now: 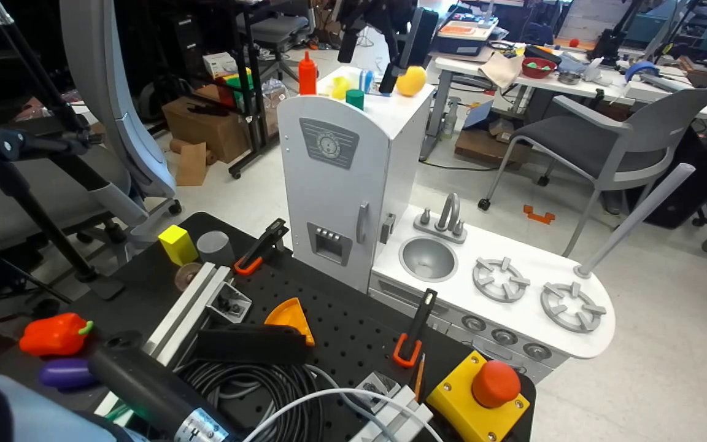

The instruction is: Move the green block to the right

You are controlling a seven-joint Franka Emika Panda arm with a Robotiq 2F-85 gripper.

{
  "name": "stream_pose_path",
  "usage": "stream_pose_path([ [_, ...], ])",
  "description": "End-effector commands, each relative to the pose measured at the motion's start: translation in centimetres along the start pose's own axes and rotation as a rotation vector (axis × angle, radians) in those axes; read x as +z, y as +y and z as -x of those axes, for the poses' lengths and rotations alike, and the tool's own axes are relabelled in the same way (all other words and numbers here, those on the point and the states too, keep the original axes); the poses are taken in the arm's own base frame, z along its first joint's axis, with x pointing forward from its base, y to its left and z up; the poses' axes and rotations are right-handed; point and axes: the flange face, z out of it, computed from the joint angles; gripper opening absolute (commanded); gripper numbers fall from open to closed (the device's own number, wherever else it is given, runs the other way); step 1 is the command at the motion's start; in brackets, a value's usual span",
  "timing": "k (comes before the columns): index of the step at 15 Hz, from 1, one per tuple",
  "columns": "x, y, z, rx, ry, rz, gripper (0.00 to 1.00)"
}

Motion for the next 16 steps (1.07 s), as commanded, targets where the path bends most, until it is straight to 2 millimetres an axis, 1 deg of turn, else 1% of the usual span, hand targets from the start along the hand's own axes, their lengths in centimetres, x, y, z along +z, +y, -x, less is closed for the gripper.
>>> stream_pose_path([
  [1, 0.9, -4.1, -4.8, 0.089, 0.024, -0.060, 1.00],
  [4, 1.4, -6.6, -7.5, 0.129, 0.055, -0.071, 1.00],
  [9, 2.8, -9.9, -10.7, 0.177, 0.064, -0.079, 1.00],
  [13, 4.5, -11.4, -12.6, 0.208, 0.049, -0.074, 1.00],
  [16, 6.0, -12.2, -13.5, 0.225, 0.033, -0.071, 1.00],
])
